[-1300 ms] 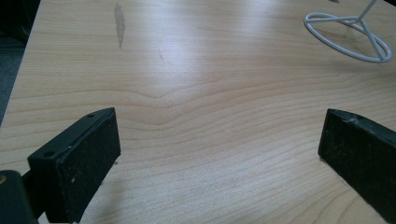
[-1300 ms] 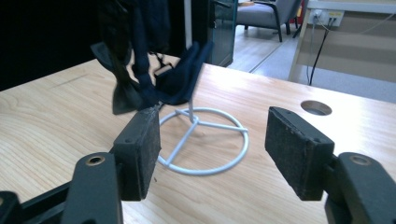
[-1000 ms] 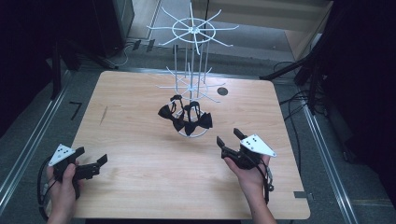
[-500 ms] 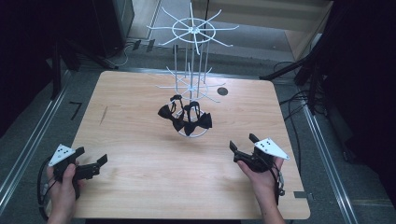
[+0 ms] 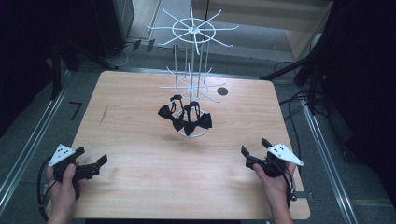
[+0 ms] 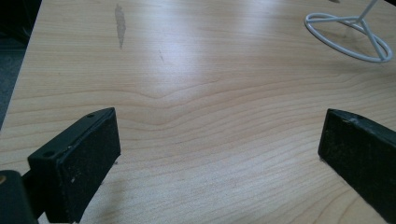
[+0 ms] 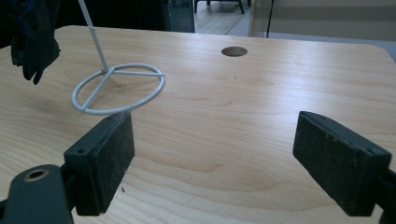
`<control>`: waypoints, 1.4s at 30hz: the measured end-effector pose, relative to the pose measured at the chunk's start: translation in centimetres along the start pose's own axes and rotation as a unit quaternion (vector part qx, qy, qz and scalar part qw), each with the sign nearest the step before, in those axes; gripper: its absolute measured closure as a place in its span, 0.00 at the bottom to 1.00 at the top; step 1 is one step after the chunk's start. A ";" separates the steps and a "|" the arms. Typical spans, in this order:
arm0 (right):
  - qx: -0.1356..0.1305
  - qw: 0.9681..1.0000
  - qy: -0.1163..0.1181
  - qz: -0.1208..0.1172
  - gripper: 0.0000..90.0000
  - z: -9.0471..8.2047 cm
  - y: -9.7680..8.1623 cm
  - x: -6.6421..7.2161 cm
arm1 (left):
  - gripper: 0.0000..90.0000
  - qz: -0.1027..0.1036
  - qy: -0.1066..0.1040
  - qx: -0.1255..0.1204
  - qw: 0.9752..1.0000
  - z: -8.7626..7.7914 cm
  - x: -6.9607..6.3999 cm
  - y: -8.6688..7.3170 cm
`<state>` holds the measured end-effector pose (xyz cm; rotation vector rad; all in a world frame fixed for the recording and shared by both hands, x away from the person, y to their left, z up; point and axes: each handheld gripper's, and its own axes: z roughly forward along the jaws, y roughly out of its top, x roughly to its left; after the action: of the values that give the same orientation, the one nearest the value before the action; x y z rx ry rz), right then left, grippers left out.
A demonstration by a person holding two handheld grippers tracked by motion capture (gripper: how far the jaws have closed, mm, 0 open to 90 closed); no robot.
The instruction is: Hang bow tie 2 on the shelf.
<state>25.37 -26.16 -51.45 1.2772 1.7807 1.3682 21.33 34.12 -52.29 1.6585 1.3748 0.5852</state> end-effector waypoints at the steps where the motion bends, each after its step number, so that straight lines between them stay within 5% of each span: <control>1: 0.000 1.000 -0.001 0.002 0.15 -0.1 -0.1 -0.2 | 0.00 0.000 0.000 0.000 1.000 0.0 0.0 0.0; 32: 0.005 0.998 -0.048 0.029 0.15 -5.0 -3.0 -6.0 | 0.00 0.001 0.002 -0.001 1.000 0.0 -0.1 0.0; 42: 0.019 0.999 -0.041 0.030 0.15 -5.7 -3.6 -6.4 | 0.00 0.000 0.000 -0.001 1.000 0.0 -0.1 0.0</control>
<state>21.84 -34.49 -53.71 1.3971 1.7336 1.3004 21.28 34.08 -52.29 1.6569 1.3743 0.5850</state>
